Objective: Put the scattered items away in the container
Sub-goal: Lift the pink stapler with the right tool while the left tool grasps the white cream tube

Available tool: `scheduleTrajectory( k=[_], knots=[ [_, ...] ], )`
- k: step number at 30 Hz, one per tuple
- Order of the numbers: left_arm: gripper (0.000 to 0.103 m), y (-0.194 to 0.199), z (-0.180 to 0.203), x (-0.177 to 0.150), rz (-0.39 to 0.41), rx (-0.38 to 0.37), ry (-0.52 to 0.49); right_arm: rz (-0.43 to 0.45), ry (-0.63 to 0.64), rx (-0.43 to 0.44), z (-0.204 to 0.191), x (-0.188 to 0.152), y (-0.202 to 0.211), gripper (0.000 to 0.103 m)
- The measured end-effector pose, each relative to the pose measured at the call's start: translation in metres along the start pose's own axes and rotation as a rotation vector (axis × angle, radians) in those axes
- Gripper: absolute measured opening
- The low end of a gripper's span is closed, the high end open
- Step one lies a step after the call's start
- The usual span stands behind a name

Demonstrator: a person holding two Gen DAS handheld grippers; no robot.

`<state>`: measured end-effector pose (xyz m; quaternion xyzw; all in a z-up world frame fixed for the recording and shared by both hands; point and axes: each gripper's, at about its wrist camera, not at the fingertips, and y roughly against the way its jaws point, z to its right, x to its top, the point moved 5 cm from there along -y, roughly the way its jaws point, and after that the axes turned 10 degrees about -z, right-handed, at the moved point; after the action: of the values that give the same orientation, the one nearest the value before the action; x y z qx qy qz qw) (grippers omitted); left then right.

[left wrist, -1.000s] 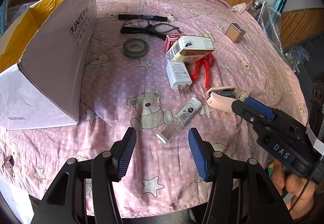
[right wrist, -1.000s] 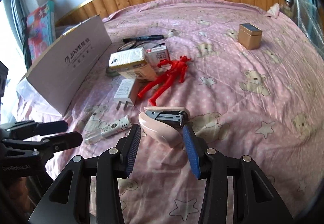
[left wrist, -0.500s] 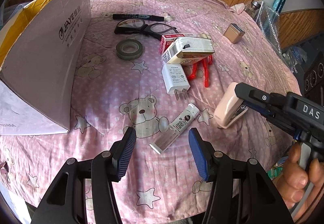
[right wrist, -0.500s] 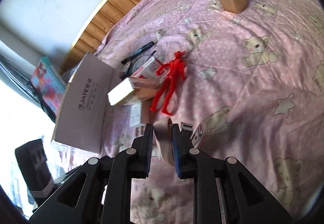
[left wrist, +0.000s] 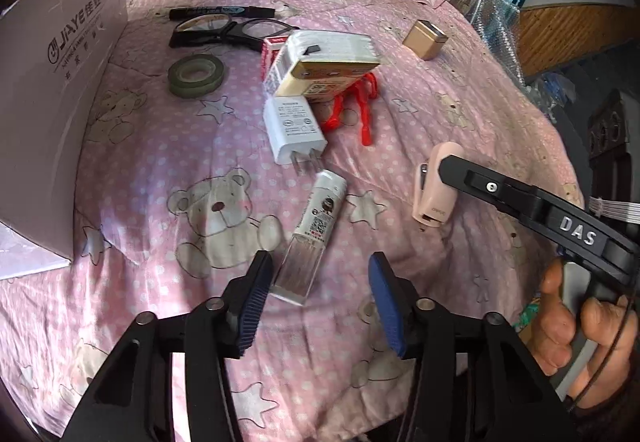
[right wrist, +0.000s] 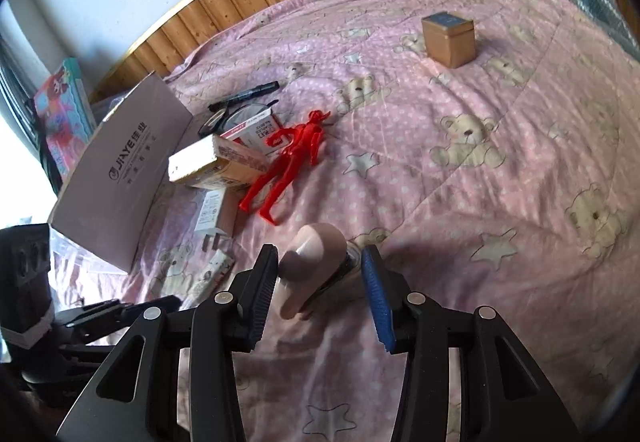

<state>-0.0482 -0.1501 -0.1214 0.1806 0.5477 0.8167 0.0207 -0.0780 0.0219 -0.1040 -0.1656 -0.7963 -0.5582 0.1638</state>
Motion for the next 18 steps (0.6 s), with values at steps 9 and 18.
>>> scheduleTrajectory(
  k=[9, 18],
  knots=[
    [0.047, -0.007, -0.004, 0.01, 0.031, 0.054, 0.005, -0.043, -0.099, -0.003, -0.007, -0.004, -0.008, 0.052],
    [0.035, -0.004, 0.006, 0.006, 0.018, 0.021, 0.007, -0.078, 0.075, -0.053, 0.002, 0.004, -0.021, 0.046]
  ],
)
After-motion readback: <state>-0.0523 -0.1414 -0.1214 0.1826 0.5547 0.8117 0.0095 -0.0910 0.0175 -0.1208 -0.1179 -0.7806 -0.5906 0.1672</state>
